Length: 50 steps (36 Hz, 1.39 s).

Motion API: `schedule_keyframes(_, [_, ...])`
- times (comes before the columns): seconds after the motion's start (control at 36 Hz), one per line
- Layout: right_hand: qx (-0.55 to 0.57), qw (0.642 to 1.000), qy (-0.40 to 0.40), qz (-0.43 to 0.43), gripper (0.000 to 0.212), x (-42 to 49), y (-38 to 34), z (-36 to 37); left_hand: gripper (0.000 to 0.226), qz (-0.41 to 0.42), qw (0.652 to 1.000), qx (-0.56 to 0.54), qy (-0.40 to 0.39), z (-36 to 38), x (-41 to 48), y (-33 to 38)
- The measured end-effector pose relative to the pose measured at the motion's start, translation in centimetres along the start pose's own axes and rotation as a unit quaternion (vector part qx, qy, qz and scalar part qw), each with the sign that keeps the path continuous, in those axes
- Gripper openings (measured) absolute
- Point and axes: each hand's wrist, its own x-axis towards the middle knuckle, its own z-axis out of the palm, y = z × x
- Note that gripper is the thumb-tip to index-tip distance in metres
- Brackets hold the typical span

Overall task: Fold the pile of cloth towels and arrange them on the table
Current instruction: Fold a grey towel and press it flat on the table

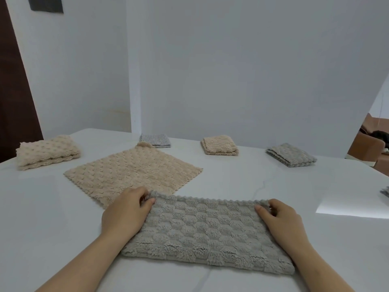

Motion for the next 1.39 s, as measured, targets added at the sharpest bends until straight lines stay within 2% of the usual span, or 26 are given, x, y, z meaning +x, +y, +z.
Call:
schedule_keyframes(0.14, [-0.077, 0.996, -0.03, 0.014, 0.031, 0.1, -0.2, 0.3, 0.015, -0.015, 0.998, 0.036, -0.056, -0.4, 0.7, 0.2])
schedule_keyframes(0.28, [-0.117, 0.992, -0.044, 0.023, 0.016, 0.2, -0.8, 0.6, 0.022, -0.04, 0.993, -0.011, -0.113, -0.6, 1.5, 0.2])
schedule_keyframes(0.33, [-0.126, 0.991, -0.04, 0.023, 0.013, 0.2, -0.8, 0.8, 0.02, -0.032, 0.993, -0.018, -0.11, -0.7, 1.3, 0.2])
schedule_keyframes(0.42, [-0.15, 0.988, -0.037, 0.023, 0.027, 0.3, -0.7, 1.0, 0.016, -0.019, 0.994, -0.05, -0.094, -1.0, 1.2, 0.2])
schedule_keyframes(0.58, [-0.189, 0.978, -0.084, 0.012, 0.031, 0.9, -0.3, 0.7, 0.011, 0.007, 0.99, -0.132, -0.044, -1.3, 1.0, 0.9])
schedule_keyframes(0.69, [-0.171, 0.98, -0.101, 0.011, 0.024, 1.1, -0.3, 0.5, 0.016, -0.011, 0.98, -0.199, -0.011, -1.1, 1.0, 1.2])
schedule_keyframes(0.83, [-0.141, 0.983, -0.115, 0.009, 0.008, 1.1, -0.5, 0.4, 0.015, -0.06, 0.963, -0.262, -0.026, -0.6, 1.2, 1.0])
schedule_keyframes(0.92, [-0.105, 0.988, -0.112, 0.013, 0.014, 1.0, -0.5, 0.4, 0.014, -0.075, 0.951, -0.298, -0.025, -0.5, 1.3, 0.8])
schedule_keyframes(1.0, [-0.036, 0.995, -0.088, 0.019, 0.024, 0.9, -0.1, 0.6, 0.012, -0.079, 0.943, -0.322, -0.019, -0.5, 1.4, 0.9])
schedule_keyframes(1.22, [0.119, 0.993, -0.012, -0.016, 0.017, 0.7, -0.2, 0.4, 0.011, -0.088, 0.926, -0.366, 0.005, -0.3, 1.7, 0.5])
schedule_keyframes(1.31, [0.108, 0.994, 0.001, -0.005, 0.016, 1.1, 0.0, 0.7, 0.012, -0.091, 0.933, -0.347, 0.012, 0.0, 1.8, 0.3])
schedule_keyframes(1.39, [0.033, 0.999, -0.014, 0.0, 0.021, 1.6, 0.3, 1.2, 0.013, -0.093, 0.946, -0.308, 0.03, 0.4, 2.1, 0.2])
